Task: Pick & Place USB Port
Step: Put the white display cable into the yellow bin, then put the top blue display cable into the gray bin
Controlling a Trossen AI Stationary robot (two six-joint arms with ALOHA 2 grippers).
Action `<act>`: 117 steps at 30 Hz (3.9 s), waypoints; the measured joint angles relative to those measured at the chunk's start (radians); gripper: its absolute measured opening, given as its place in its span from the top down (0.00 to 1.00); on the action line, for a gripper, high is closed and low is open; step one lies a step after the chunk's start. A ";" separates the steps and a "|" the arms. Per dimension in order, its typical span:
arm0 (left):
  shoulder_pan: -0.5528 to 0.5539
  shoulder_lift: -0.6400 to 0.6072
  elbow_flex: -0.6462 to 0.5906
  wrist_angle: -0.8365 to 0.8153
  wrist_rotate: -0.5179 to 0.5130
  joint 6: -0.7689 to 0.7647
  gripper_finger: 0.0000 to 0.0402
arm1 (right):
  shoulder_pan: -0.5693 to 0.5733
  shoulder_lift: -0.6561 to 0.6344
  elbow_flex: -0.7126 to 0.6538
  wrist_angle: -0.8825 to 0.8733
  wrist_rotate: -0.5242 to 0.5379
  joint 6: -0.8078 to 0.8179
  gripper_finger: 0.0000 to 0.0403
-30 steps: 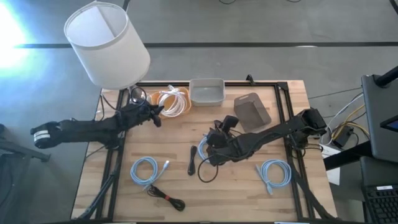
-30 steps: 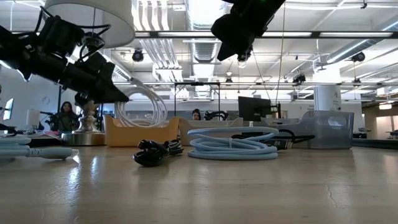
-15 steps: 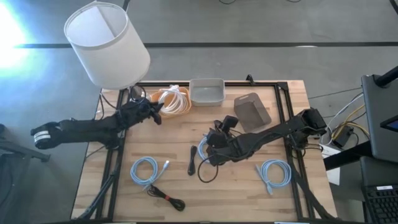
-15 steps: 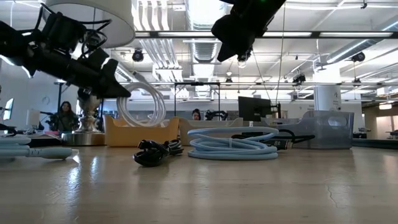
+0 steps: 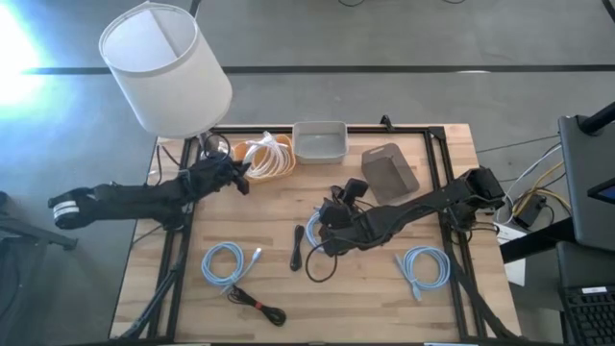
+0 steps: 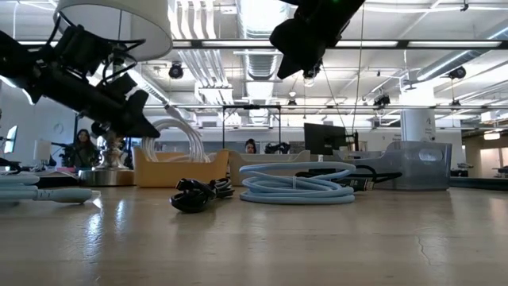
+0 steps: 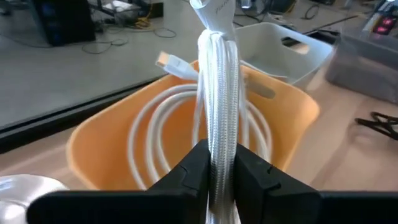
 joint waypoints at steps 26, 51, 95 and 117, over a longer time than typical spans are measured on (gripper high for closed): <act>0.000 -0.001 0.048 -0.106 -0.186 0.046 0.50 | -0.041 0.001 -0.002 0.111 -0.272 0.000 0.58; -0.002 -0.003 0.227 -0.156 0.318 0.024 0.48 | -0.142 0.061 -0.130 0.129 -0.674 0.057 0.58; -0.002 -0.003 0.217 -0.158 0.327 0.026 0.48 | -0.311 0.059 -0.038 0.221 -0.176 -0.441 0.86; -0.002 -0.002 0.217 -0.158 0.327 0.015 0.48 | -0.703 0.067 -0.099 0.713 -0.293 -0.682 0.88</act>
